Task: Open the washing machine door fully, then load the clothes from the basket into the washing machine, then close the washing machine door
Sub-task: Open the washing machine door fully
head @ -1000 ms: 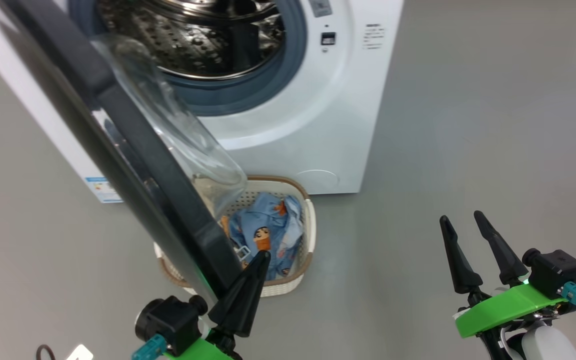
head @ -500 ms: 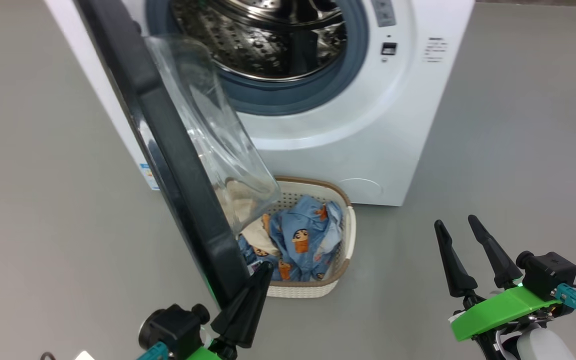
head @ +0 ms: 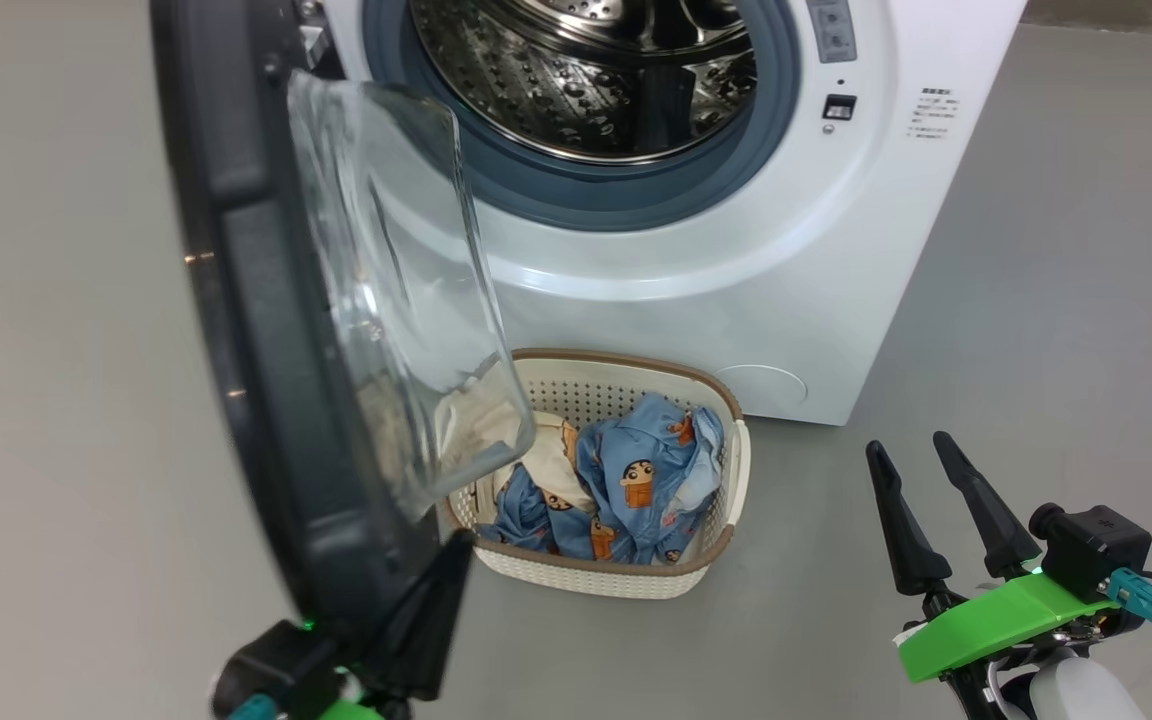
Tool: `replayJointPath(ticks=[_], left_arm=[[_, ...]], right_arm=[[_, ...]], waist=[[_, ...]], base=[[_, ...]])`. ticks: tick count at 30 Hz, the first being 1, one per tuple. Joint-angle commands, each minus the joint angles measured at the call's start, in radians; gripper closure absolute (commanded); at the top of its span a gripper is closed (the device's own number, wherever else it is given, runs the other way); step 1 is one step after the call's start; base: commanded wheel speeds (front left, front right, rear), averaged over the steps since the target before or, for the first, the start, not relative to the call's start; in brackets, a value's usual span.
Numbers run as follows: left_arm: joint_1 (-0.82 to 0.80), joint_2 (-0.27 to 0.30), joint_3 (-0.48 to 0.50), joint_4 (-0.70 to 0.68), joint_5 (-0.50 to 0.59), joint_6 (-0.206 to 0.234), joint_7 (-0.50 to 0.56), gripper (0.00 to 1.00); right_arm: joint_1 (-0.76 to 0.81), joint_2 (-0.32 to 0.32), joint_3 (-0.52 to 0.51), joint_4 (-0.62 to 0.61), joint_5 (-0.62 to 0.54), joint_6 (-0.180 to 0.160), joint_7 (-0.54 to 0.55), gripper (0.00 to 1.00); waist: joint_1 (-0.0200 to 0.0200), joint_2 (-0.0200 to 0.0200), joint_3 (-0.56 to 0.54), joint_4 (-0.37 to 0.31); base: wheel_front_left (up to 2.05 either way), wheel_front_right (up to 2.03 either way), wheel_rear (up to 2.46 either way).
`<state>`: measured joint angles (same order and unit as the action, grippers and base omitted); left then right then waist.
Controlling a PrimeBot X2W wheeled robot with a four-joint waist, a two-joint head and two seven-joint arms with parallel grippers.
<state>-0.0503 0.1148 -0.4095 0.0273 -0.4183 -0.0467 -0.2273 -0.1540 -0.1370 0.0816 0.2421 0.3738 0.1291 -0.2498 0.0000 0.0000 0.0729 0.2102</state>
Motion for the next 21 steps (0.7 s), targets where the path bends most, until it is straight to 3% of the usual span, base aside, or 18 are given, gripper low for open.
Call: replayJointPath(ticks=[1, 21], left_arm=[[-0.018, 0.043, 0.082, -0.013, -0.017, 0.033, 0.001, 1.0], [-0.027, 0.178, 0.279, 0.027, -0.062, 0.089, -0.014, 1.0]], right_arm=[[-0.017, -0.001, 0.019, -0.021, 0.002, 0.002, -0.012, 0.0], [-0.031, 0.01, 0.01, -0.018, 0.001, 0.002, -0.012, 0.0]], waist=[[0.0, 0.0, 0.0, 0.007], [0.0, 0.0, 0.015, 0.104]], base=[[0.0, 0.0, 0.0], [0.0, 0.0, 0.0]])
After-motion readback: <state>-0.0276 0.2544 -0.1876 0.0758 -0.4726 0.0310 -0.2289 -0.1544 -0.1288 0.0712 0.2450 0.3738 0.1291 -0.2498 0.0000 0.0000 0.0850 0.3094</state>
